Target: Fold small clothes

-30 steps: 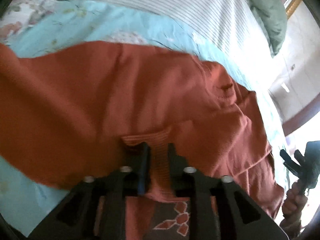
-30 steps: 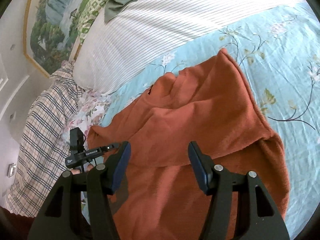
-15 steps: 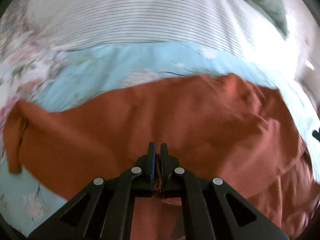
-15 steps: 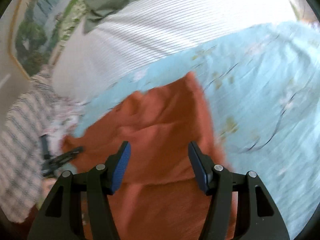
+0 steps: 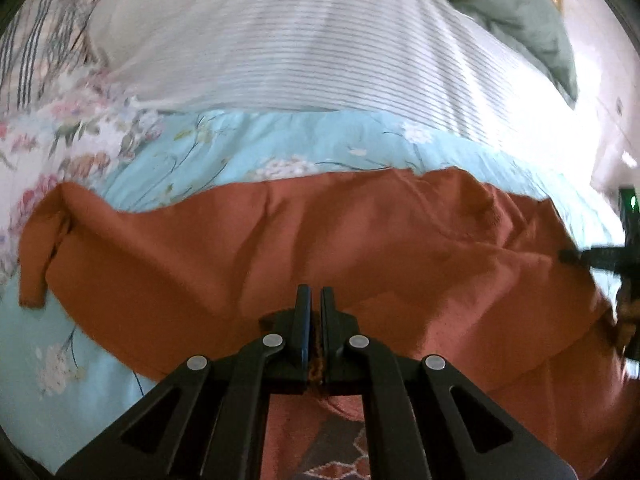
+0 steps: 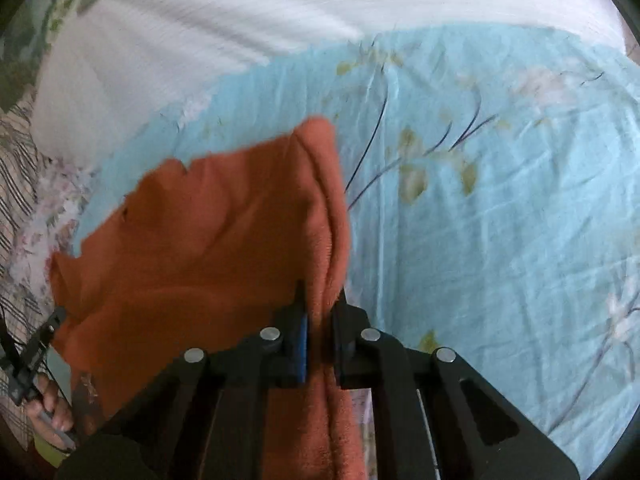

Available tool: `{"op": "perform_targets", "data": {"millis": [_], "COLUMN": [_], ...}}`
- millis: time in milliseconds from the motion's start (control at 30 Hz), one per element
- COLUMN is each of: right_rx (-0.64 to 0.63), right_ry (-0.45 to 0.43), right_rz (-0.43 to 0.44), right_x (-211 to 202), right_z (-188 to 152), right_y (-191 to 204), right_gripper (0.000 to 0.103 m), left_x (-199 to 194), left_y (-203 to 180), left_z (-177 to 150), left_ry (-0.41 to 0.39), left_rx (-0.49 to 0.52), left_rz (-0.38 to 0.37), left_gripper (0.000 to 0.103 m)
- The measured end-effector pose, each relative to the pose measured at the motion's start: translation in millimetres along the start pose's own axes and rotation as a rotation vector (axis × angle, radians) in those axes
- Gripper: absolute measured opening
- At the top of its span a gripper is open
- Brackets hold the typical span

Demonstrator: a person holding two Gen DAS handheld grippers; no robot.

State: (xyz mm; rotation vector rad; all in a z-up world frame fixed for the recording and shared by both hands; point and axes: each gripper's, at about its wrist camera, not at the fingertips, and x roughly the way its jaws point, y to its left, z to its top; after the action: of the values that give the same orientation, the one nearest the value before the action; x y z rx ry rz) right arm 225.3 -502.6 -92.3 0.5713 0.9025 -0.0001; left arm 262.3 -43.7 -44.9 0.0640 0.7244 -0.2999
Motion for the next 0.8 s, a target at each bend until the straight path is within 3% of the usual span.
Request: {"op": "perform_targets", "data": {"millis": [67, 233, 333, 500, 567, 600, 633, 700, 800], "right_rx": [0.053, 0.094, 0.106, 0.066, 0.035, 0.023, 0.013, -0.001, -0.022], "right_ry": [-0.031, 0.018, -0.015, -0.062, -0.051, -0.037, -0.017, 0.009, 0.031], "right_rz": [0.018, 0.007, -0.026, 0.046, 0.078, 0.094, 0.108, 0.118, 0.130], "right_x": [-11, -2, -18, -45, -49, -48, -46, -41, -36], "right_z": [-2, -9, -10, -21, -30, -35, -40, -45, -49], "right_y": [-17, -30, -29, -2, 11, 16, 21, 27, 33], "right_gripper": [0.010, 0.013, 0.022, 0.040, 0.043, 0.045, 0.045, 0.045, 0.045], "left_x": [0, 21, 26, 16, 17, 23, 30, 40, 60], "left_y": [-5, -15, -10, 5, 1, -5, -12, -25, -42], "left_z": [2, -7, -13, 1, 11, 16, 20, 22, 14], "left_ry": [-0.006, 0.060, 0.138, 0.143, 0.145, 0.176, 0.204, 0.231, 0.333], "left_rx": [0.018, 0.100, 0.105, 0.083, 0.111, 0.150, 0.182, 0.257, 0.371], "left_rz": [-0.011, 0.018, -0.005, -0.013, -0.026, -0.062, -0.081, -0.083, -0.106], "left_gripper": [0.003, 0.004, 0.008, 0.009, 0.022, 0.044, 0.052, 0.050, 0.051]}}
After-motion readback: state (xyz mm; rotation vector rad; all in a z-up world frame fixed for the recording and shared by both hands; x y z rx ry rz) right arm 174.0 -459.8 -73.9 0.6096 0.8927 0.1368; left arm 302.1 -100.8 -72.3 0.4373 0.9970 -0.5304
